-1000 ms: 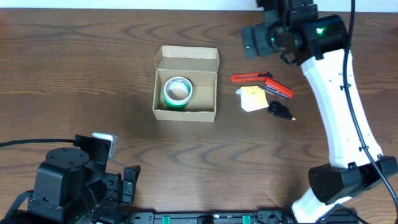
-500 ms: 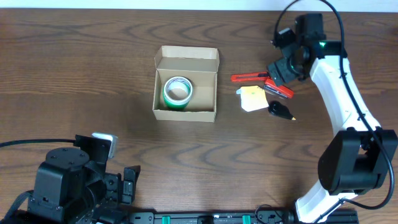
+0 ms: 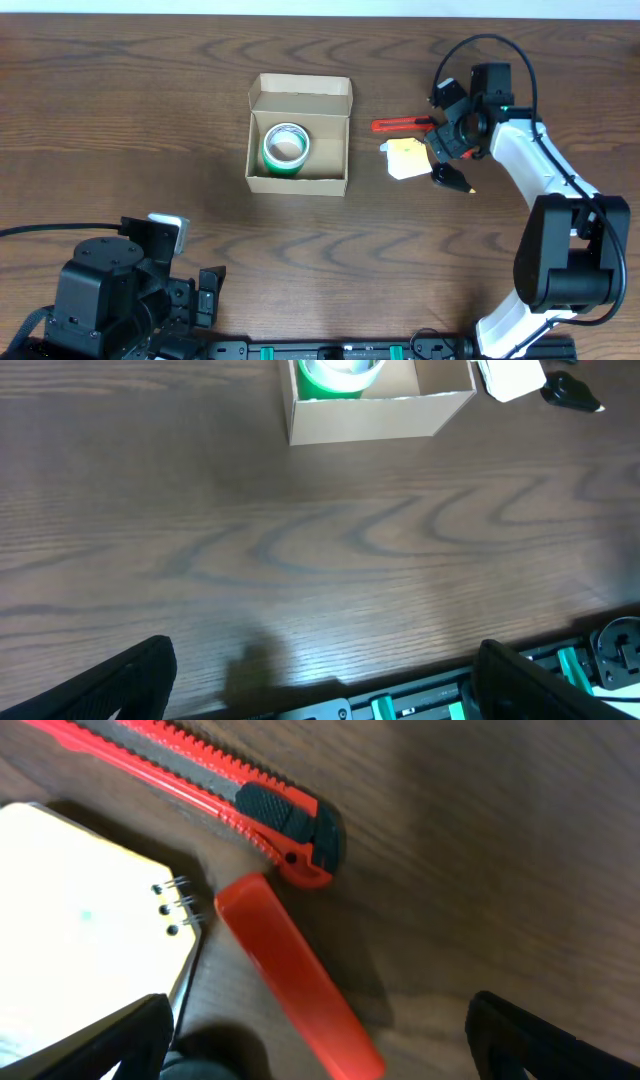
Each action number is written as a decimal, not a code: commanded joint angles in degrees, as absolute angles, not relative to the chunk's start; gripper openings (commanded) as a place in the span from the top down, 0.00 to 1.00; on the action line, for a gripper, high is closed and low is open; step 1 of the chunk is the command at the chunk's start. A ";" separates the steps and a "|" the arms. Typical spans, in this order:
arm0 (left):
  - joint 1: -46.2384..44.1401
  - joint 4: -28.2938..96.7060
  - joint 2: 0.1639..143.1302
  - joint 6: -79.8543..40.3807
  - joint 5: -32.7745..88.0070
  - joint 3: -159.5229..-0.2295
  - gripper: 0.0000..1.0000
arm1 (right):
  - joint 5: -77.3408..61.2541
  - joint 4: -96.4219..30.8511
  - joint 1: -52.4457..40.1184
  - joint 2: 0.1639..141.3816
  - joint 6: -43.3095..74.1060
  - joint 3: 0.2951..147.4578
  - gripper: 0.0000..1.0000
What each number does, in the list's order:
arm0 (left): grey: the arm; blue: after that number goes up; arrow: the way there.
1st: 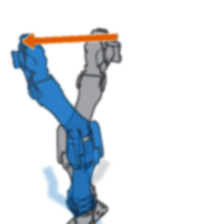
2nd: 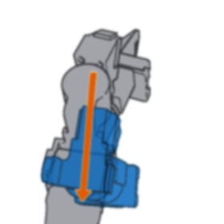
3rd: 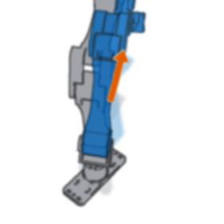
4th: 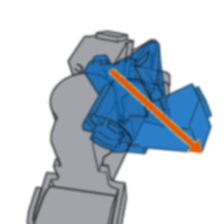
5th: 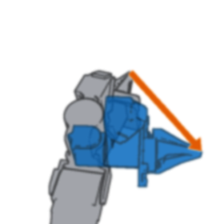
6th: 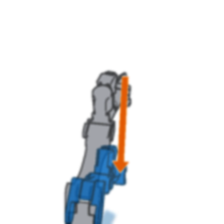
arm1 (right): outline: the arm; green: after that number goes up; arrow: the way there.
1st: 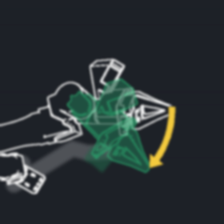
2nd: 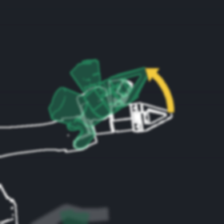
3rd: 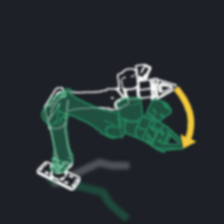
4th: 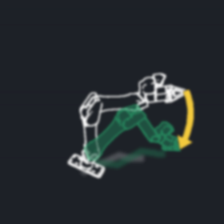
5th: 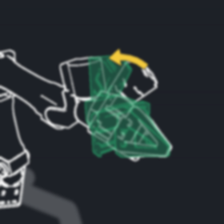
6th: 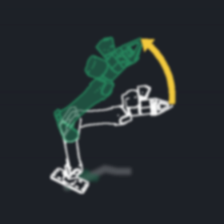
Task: Pack container
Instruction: 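Release the white tape and move the right gripper toward the red cutter, then grasp the red stapler with the right gripper and lift it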
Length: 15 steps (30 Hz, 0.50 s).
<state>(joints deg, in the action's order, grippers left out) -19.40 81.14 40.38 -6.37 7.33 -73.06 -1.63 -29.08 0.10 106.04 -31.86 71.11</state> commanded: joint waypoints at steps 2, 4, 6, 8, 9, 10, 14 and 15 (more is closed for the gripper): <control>-19.53 81.36 40.45 -6.66 7.49 -72.95 0.05 | -2.44 -24.29 0.47 106.13 -33.98 68.20 0.05; -19.53 81.36 40.45 -6.66 7.46 -72.95 0.05 | -2.44 -22.31 0.47 106.21 -33.98 67.02 0.05; -19.53 81.34 40.45 -6.66 7.46 -72.95 0.05 | -2.44 -21.61 0.47 106.50 -33.98 66.41 0.05; -19.53 81.36 40.45 -6.66 7.46 -72.95 0.05 | -2.44 -21.61 0.47 107.00 -34.00 66.26 0.05; -19.53 81.36 40.45 -6.66 7.46 -72.95 0.05 | -2.44 -21.61 0.51 107.26 -33.98 66.26 0.05; -19.53 81.36 40.45 -6.66 7.49 -72.95 0.05 | -2.42 -21.61 0.54 107.72 -33.98 66.26 0.05; -19.53 81.36 40.45 -6.66 7.46 -72.95 0.05 | -2.44 -21.50 1.10 109.67 -33.98 66.26 0.07; -19.53 81.36 40.45 -6.66 7.46 -72.95 0.05 | -2.46 -21.45 1.26 109.84 -33.98 66.26 0.07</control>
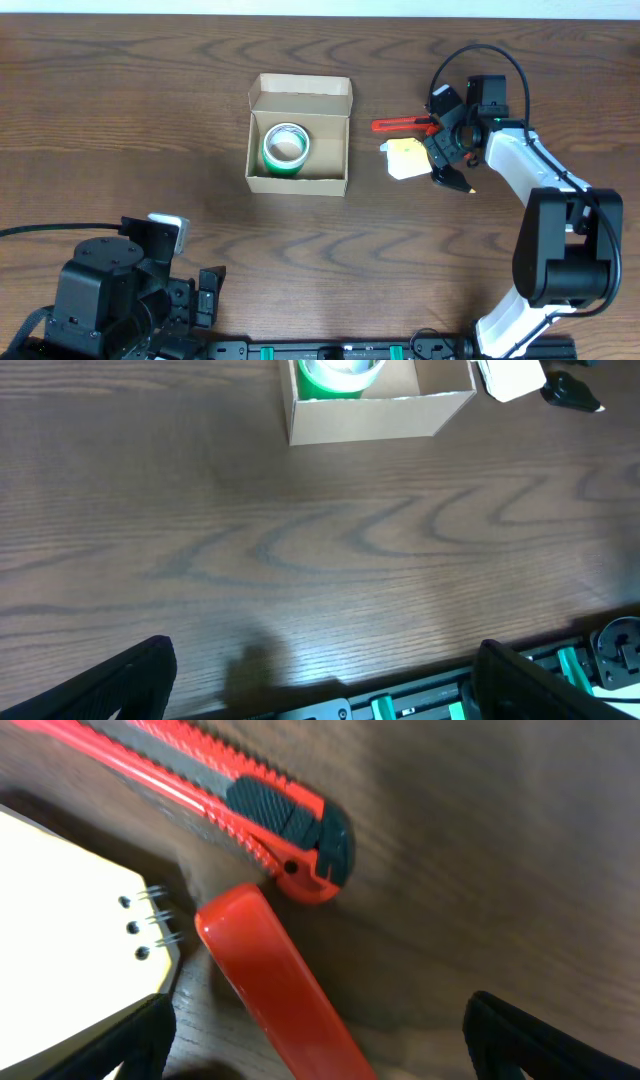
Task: Pack container
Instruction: 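Grasp the red stapler with the right gripper and lift it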
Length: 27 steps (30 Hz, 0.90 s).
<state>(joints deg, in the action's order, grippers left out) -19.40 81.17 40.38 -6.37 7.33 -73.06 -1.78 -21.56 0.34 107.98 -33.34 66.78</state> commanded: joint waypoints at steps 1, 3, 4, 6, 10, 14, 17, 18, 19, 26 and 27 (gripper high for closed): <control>-19.53 81.36 40.45 -6.66 7.49 -72.95 0.05 | -2.44 -21.30 1.32 110.30 -33.98 66.26 0.07; -19.53 81.36 40.45 -6.66 7.49 -72.95 0.05 | -2.44 -20.71 1.48 110.78 -33.95 66.26 0.11; -19.53 81.36 40.45 -6.66 7.49 -72.95 0.05 | -2.44 -20.40 1.58 111.04 -33.95 66.26 0.14; -19.53 81.34 40.45 -6.66 7.49 -72.95 0.05 | -2.46 -20.08 1.72 111.46 -33.93 66.26 0.20; -19.53 81.36 40.45 -6.66 7.46 -72.95 0.05 | -2.57 -19.92 1.91 111.79 -33.93 66.26 0.37; -19.53 81.36 40.45 -6.66 7.46 -72.95 0.05 | -3.14 -19.68 1.85 111.79 -33.91 66.26 0.48; -19.53 81.36 40.45 -6.66 7.46 -72.95 0.05 | -3.33 -19.66 1.83 111.79 -32.77 66.26 0.55; -19.53 81.36 40.45 -6.66 7.46 -72.95 0.05 | -3.33 -19.66 1.83 111.77 -32.51 66.26 0.59; -19.53 81.36 40.45 -6.66 7.49 -72.95 0.05 | -3.29 -19.66 1.78 111.77 -31.70 66.26 0.62; -19.53 81.36 40.45 -6.66 7.49 -72.95 0.05 | -3.31 -18.85 1.78 111.72 -23.38 66.85 0.77; -19.53 81.36 40.45 -6.66 7.46 -72.95 0.05 | -3.33 -18.87 1.78 111.53 -22.22 67.05 0.80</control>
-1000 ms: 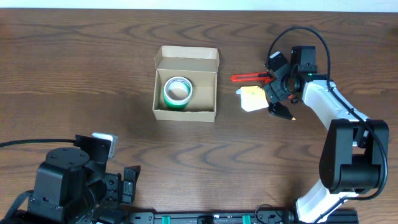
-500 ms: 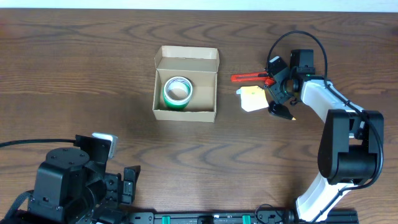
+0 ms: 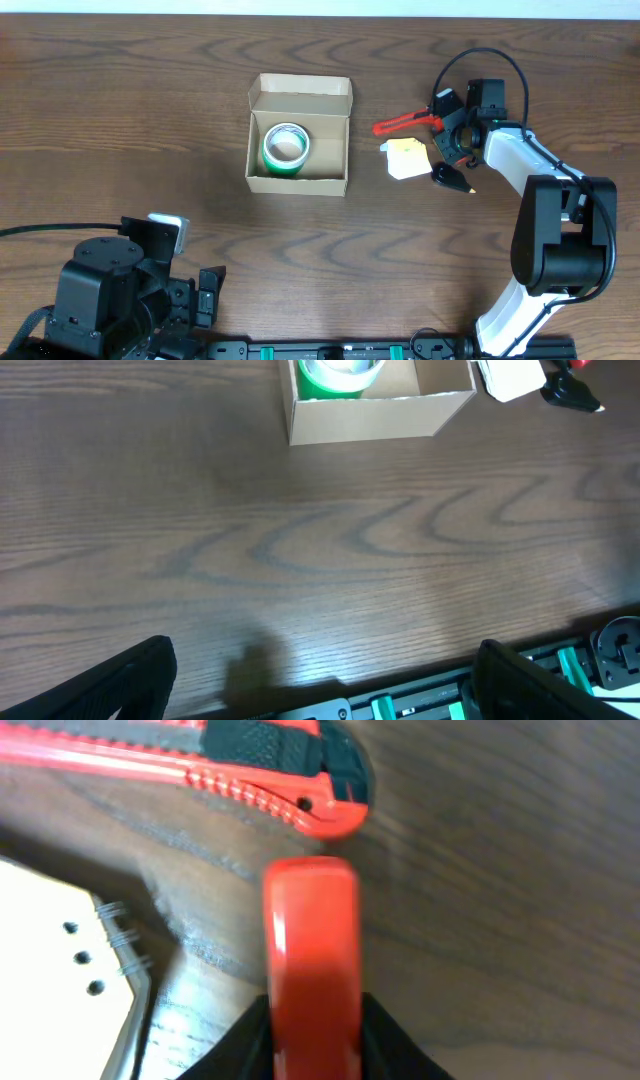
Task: Pack container
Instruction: 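Grasp the red stapler with the right gripper and lift it, then lower the red stapler into the box and open the right gripper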
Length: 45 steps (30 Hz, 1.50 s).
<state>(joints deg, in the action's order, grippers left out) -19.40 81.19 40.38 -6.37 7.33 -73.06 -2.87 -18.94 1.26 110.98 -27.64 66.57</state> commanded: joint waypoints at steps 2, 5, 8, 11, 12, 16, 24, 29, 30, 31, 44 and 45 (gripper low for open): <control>-19.53 81.36 40.45 -6.66 7.49 -72.95 0.05 | -3.49 -18.85 1.78 110.85 -20.27 67.51 0.80; -19.53 81.36 40.45 -6.66 7.49 -72.95 0.05 | -3.51 -19.05 1.69 109.16 -17.80 68.53 0.83; -19.53 81.36 40.45 -6.66 7.49 -72.95 0.05 | -3.60 -19.42 1.28 106.13 -15.59 69.76 0.87; -19.53 81.36 40.45 -6.66 7.49 -72.95 0.05 | -5.72 -20.14 0.73 101.91 -14.76 71.13 0.88; -19.53 81.36 40.45 -6.66 7.49 -72.95 0.05 | -6.87 -20.16 0.56 100.31 -14.74 71.55 0.89; -19.53 81.36 40.45 -6.66 7.46 -72.95 0.05 | -9.72 -19.70 -0.78 92.60 -12.51 72.71 0.92; -19.53 81.36 40.45 -6.66 7.46 -72.95 0.05 | -11.14 -20.69 -8.69 79.85 -1.02 72.86 0.98; -19.53 81.36 40.45 -6.66 7.46 -72.95 0.05 | -10.26 -22.09 -18.41 78.37 10.07 72.84 0.99; -19.53 81.36 40.45 -6.66 7.49 -72.95 0.05 | -8.71 -22.48 -20.56 78.85 12.80 72.79 0.98; -19.53 81.36 40.45 -6.66 7.49 -72.95 0.05 | -6.59 -23.05 -22.37 79.29 15.46 72.79 0.98; -19.53 81.36 40.45 -6.66 7.46 -72.95 0.05 | 17.32 -26.55 -39.09 93.08 42.68 72.79 0.99; -19.53 81.36 40.45 -6.66 7.46 -72.95 0.05 | 18.37 -26.57 -39.57 94.39 43.94 72.79 0.98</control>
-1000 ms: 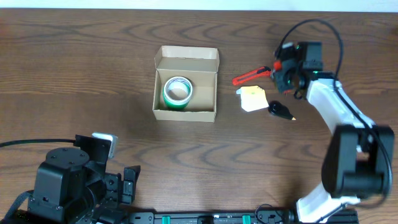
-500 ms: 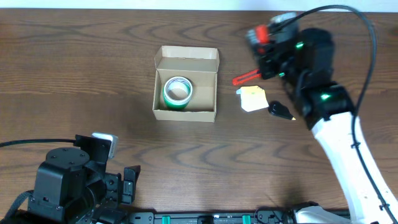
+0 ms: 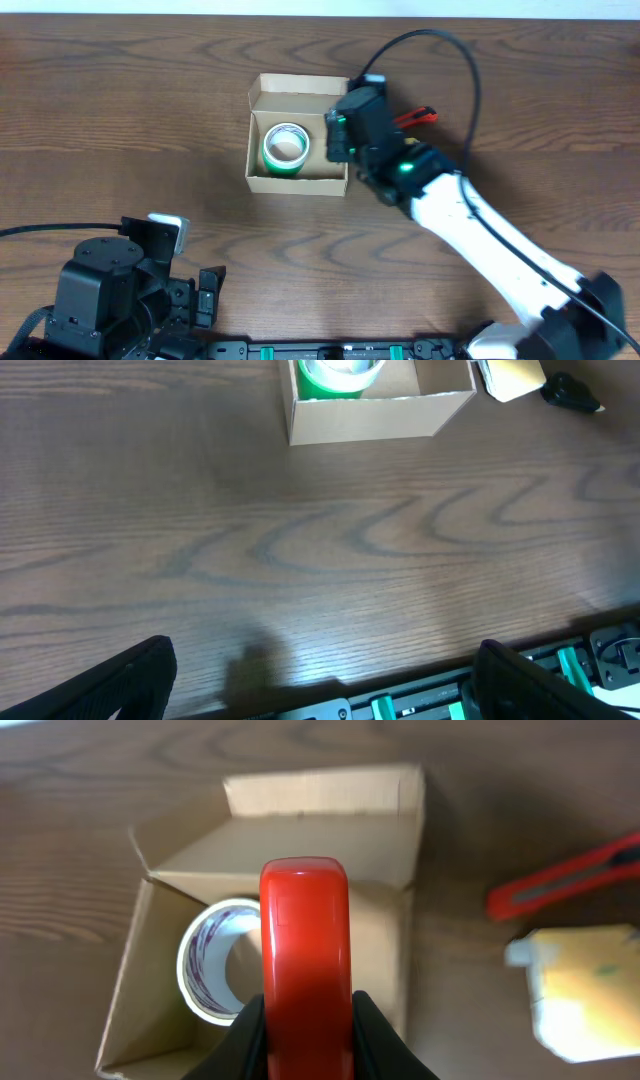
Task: Pack container
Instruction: 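Lower the red stapler into the box and open the right gripper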
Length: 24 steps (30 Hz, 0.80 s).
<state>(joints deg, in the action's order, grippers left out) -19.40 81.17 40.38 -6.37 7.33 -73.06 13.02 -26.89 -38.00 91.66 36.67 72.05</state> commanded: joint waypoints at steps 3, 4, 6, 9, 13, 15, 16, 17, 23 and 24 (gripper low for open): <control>-19.53 81.36 40.45 -6.66 7.49 -72.95 0.05 | 20.38 -26.48 -40.38 97.27 46.68 72.79 0.99; -19.53 81.36 40.45 -6.66 7.49 -72.95 0.05 | 20.88 -26.33 -40.42 97.89 47.13 72.79 0.98; -19.53 81.36 40.45 -6.66 7.46 -72.95 0.05 | 22.28 -25.71 -40.45 98.91 47.64 72.79 0.98; -19.53 81.36 40.45 -6.66 7.46 -72.95 0.05 | 24.08 -24.32 -40.42 99.98 47.59 72.79 0.98; -19.53 81.36 40.45 -6.66 7.46 -72.95 0.05 | 24.14 -22.90 -40.42 101.06 47.57 72.79 0.99; -19.53 81.36 40.45 -6.66 7.49 -72.95 0.05 | 24.14 -22.76 -40.42 101.75 47.57 72.79 0.98; -19.53 81.36 40.45 -6.66 7.49 -72.95 0.05 | 24.12 -22.79 -40.42 102.13 47.55 72.79 0.98; -19.53 81.34 40.45 -6.66 7.46 -72.95 0.05 | 23.97 -22.90 -40.42 102.35 47.55 72.79 0.98; -19.53 81.36 40.45 -6.66 7.46 -72.95 0.05 | 24.01 -23.31 -40.36 102.67 46.35 72.79 0.99; -19.53 81.36 40.45 -6.66 7.46 -72.95 0.05 | 24.03 -23.35 -40.36 102.67 45.89 72.79 0.98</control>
<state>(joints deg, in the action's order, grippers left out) -19.40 81.17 40.38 -6.37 7.33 -73.06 22.09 -23.31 -40.05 102.32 46.26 72.05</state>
